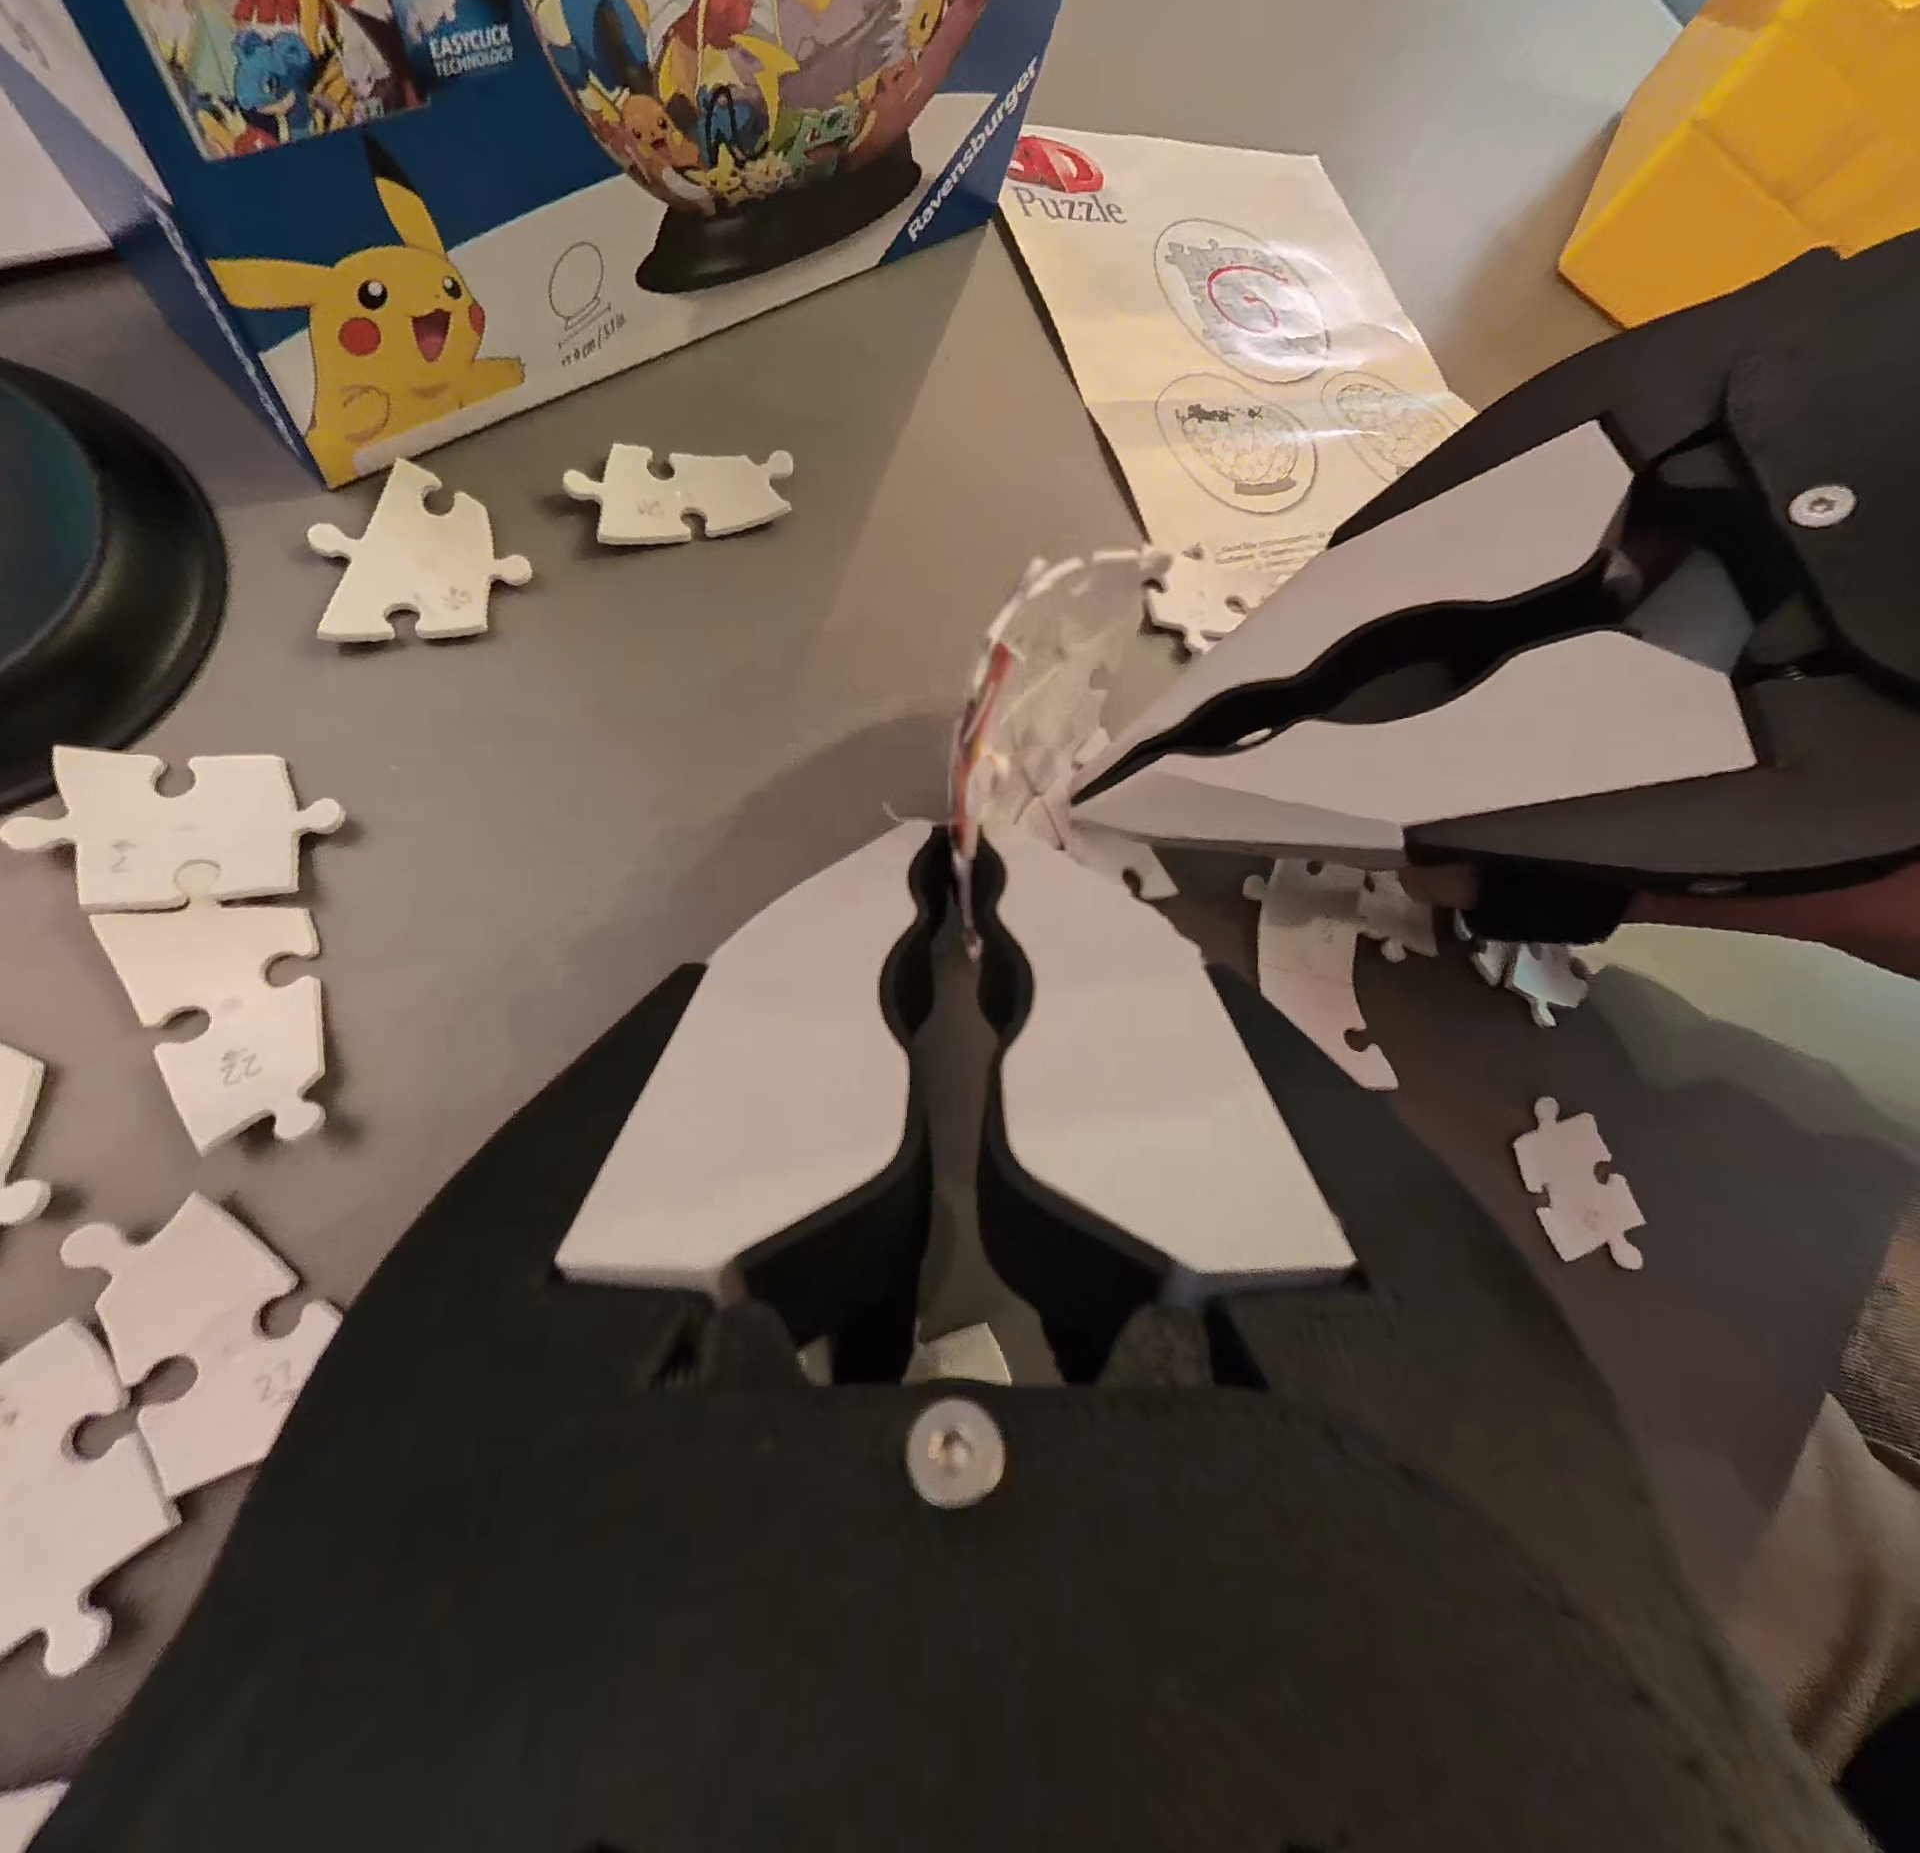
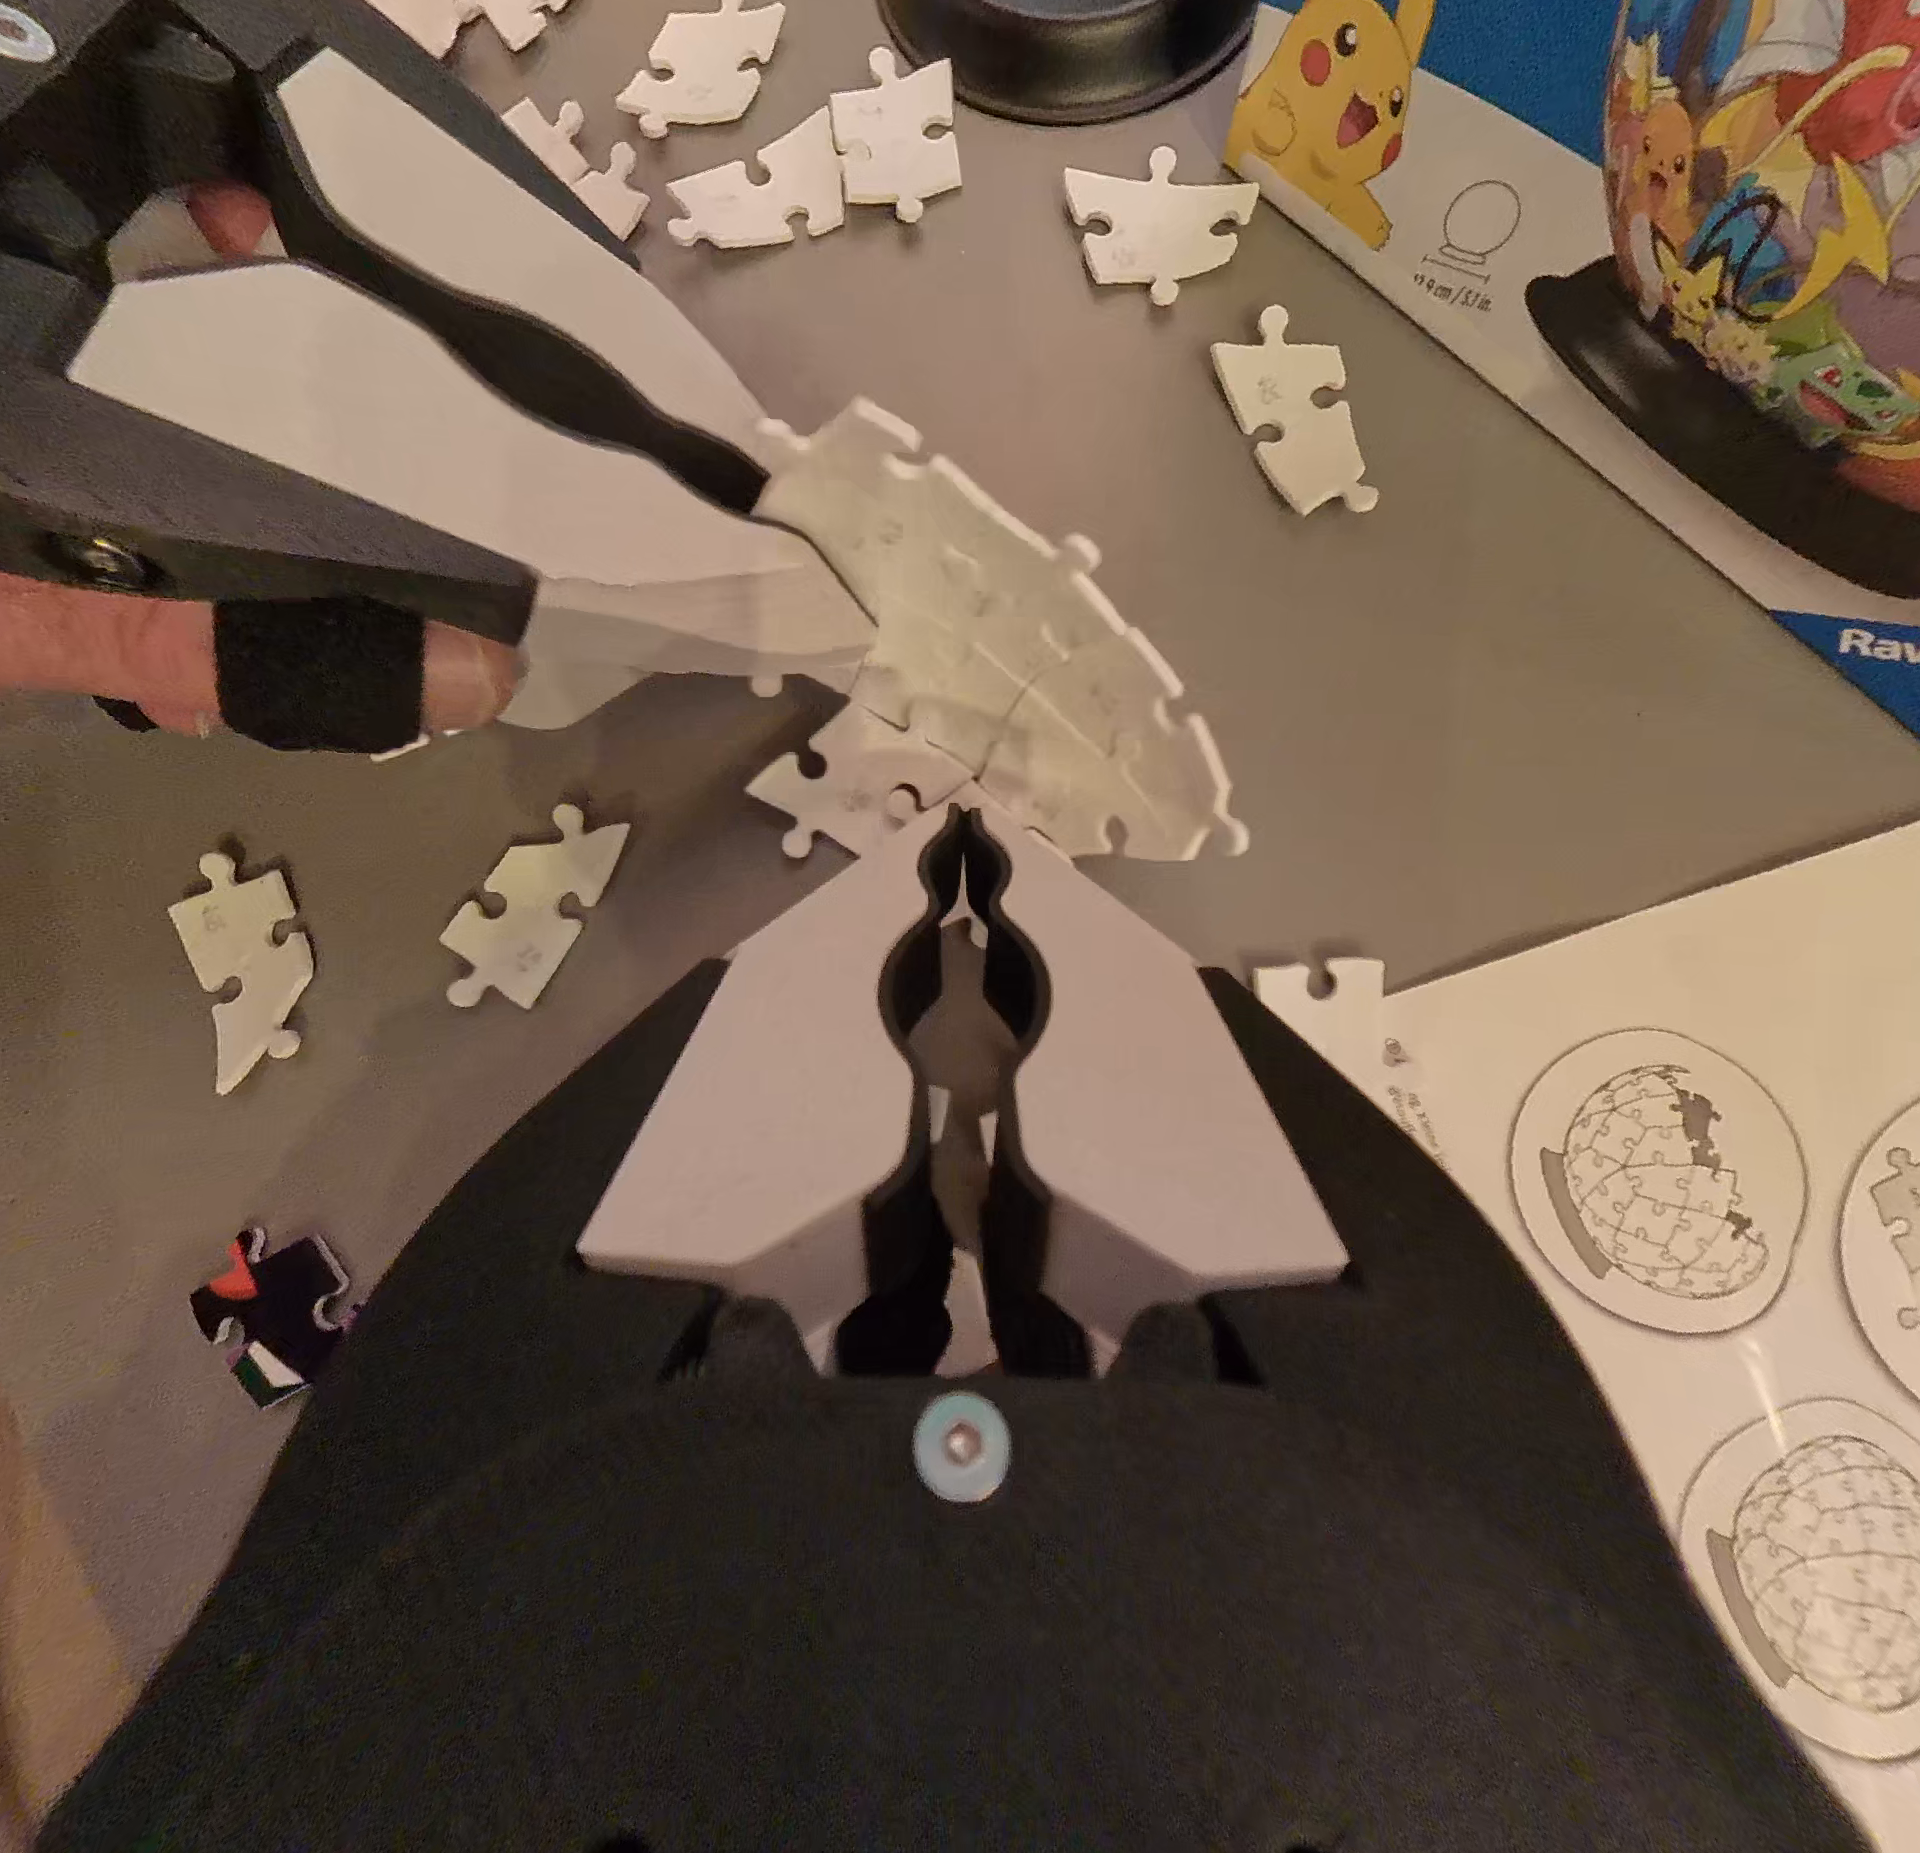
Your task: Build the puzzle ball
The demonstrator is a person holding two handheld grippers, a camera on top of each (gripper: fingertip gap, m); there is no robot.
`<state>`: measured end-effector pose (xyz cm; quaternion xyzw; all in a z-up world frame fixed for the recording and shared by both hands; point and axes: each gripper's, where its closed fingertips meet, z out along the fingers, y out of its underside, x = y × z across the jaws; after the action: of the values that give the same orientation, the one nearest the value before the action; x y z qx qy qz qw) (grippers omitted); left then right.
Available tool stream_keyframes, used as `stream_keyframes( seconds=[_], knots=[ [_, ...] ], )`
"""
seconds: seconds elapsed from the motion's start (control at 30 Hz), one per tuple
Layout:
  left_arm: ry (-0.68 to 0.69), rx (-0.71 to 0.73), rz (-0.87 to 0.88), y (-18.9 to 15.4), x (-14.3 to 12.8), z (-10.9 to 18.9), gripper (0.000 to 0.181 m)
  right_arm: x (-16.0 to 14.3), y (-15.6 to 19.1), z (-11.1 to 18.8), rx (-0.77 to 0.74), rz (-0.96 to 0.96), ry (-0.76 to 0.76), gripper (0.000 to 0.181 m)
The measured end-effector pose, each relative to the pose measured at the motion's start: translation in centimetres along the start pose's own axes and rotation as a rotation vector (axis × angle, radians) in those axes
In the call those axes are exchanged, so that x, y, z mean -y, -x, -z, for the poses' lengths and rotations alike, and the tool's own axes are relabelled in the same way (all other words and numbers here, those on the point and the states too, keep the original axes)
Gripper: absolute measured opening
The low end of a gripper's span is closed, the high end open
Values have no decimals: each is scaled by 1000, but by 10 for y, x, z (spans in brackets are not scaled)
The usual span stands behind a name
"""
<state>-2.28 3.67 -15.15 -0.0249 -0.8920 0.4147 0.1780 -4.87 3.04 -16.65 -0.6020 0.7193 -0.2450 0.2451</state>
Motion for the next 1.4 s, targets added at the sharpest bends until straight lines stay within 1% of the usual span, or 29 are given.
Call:
stream_keyframes(
  seconds=[0.17, 0.23, 0.33, 0.6, 0.77, 0.87, 1.03, 1.1, 1.3, 1.4],
  knots=[
    [3, 0, -1, 0, -1, 0, 3, 2, 2, 4, -3, 29, 5, 0],
    [9, -2, 0, -1, -2, 0, 3, -3, 9, 4, 28, 44, 35, 0],
    [19, -12, 10, -1, -3, -1, 3, -6, 12, 2, 30, 64, 49, 0],
    [48, -64, 83, -1, -6, -2, 3, -6, 11, 0, 33, 44, 37, 0],
    [57, -72, 90, -1, -6, -2, 3, -6, 11, 0, 70, -15, 36, 0],
    [53, -75, 88, -2, -5, -2, 3, -5, 11, 0, 75, -16, 26, 0],
    [95, -140, 134, -3, -5, -2, 3, -6, 10, 0, 57, 24, 32, 0],
    [105, -177, 183, -3, -5, -1, 3, -5, 9, 0, 52, 20, 29, 0],
    [148, -231, 249, -4, -5, -1, 3, -6, 9, 0, 42, 49, 59, 0],
    [164, -230, 240, -3, -6, -2, 3, -6, 9, -1, 38, 63, 69, 0]
  ],
)
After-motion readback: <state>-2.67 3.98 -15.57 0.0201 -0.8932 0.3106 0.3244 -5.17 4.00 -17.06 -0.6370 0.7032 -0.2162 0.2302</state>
